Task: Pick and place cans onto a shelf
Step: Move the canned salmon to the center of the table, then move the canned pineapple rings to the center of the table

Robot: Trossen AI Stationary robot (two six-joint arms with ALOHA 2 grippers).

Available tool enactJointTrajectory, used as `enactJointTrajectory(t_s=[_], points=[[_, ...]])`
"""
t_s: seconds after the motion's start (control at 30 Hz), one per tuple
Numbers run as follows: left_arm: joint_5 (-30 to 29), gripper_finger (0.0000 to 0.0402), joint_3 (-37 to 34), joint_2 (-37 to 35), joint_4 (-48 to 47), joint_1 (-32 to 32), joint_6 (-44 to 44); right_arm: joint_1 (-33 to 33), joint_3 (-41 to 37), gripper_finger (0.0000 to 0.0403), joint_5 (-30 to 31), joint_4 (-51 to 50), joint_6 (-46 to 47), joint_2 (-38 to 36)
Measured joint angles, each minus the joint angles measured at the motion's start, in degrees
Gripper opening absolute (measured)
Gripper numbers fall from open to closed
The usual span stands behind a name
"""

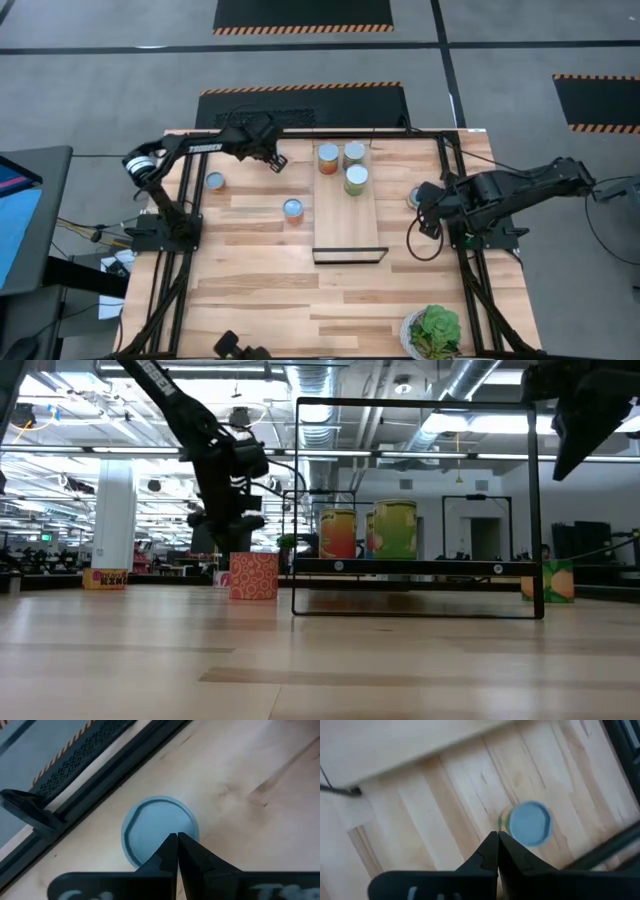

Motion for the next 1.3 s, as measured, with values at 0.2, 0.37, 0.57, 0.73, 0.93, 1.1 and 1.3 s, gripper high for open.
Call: enactJointTrajectory(t_s=[0.2, 0.37, 0.57, 0.73, 0.93, 1.1, 1.3], points=[[-0.1, 0.0, 3.0, 4.2, -5.1, -0.1, -2.0, 0.2, 0.0, 0.0022, 0.0, -0.2, 0.0, 0.1], [2.0, 0.0, 3.2, 4.3, -9.3, -1.4, -4.4, 1.7, 0.0, 0.0028, 0.0, -0.1, -0.1, 0.0], [13.0, 0.0, 3.2, 2.9, -15.5, -6.9, -6.9, 4.4, 0.0, 0.0024, 0.0, -0.1, 0.9, 0.0], [14.6, 0.0, 3.1, -1.3, -17.0, -14.0, -7.9, 6.3, 0.0, 0.0021, 0.9, 0.2, 0.9, 0.0], [-2.4, 0.0, 3.2, -7.9, -29.6, -19.3, -8.6, 7.9, 0.0, 0.0028, 1.5, 0.6, 2.8, 0.0], [-14.4, 0.0, 2.9, -9.0, -43.3, -15.3, -15.7, 9.9, 0.0, 0.0024, 1.8, 0.5, 4.4, 0.0], [-11.7, 0.0, -2.9, -9.0, -39.1, -4.2, -15.3, 12.0, 0.0, 0.002, 2.8, 1.0, 5.5, 0.0]])
